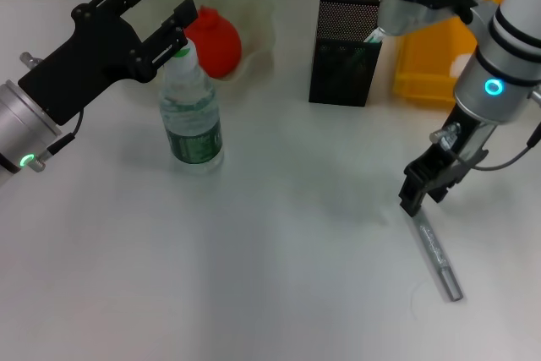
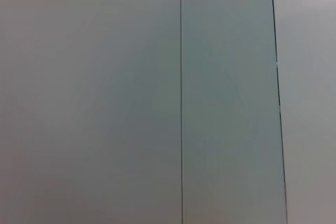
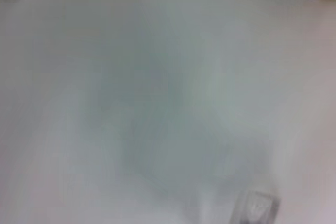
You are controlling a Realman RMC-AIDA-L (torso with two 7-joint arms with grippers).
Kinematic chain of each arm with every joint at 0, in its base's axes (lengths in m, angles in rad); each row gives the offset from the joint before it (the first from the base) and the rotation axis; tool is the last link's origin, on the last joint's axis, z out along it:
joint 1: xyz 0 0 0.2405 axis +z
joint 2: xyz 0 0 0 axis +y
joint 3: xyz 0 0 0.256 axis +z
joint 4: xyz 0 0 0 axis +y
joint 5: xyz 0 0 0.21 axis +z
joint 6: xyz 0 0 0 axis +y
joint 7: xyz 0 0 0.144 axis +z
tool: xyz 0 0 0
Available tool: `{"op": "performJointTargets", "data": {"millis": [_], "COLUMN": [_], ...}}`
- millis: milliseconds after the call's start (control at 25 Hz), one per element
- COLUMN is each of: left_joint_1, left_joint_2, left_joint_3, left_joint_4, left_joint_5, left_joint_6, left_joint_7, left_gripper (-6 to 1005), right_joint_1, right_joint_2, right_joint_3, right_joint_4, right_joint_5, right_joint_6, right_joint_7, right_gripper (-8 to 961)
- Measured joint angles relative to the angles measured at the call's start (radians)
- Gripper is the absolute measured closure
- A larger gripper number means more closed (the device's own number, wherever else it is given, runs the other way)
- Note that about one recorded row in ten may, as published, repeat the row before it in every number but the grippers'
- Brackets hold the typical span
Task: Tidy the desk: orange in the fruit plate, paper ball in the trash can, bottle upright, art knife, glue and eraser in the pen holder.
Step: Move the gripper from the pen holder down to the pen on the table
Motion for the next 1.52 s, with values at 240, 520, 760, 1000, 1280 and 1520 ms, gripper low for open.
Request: {"op": "performJointTargets", "data": {"millis": [240, 520, 760, 1000, 1280, 1520], "left_joint_1": [0.002, 0.006, 0.007, 0.004, 0.003, 0.005], "left_joint_2": [0.000, 0.000, 0.001, 0.002, 0.002, 0.002], "left_joint_3": [0.000, -0.001, -0.004, -0.007, -0.008, -0.007], "left_joint_4": [-0.002, -0.003, -0.003, -0.003, -0.003, -0.003], "left_joint_5": [0.000, 0.000, 0.000, 0.000, 0.000, 0.000], "left_joint_6": [0.003, 0.005, 0.005, 0.005, 0.005, 0.005], "left_joint_7": [0.008, 0.009, 0.010, 0.010, 0.013, 0.013], "left_gripper": [372, 372, 372, 371, 371, 371], "right_joint_1": [-0.006, 0.003, 0.007, 0.021, 0.021, 0.022], "right_joint_2": [0.004, 0.005, 0.005, 0.005, 0.005, 0.005], "right_joint_3": [-0.001, -0.001, -0.001, -0.001, -0.001, -0.001], "right_joint_4": [0.023, 0.062, 0.077, 0.116, 0.126, 0.139], "right_joint_5": [0.005, 0.006, 0.006, 0.006, 0.006, 0.006], "right_joint_6": [0.016, 0.044, 0.064, 0.086, 0.093, 0.093], "right_joint_7": [-0.002, -0.004, -0.005, -0.007, -0.007, -0.006], "right_gripper": [538, 544, 549, 554, 627, 632]}}
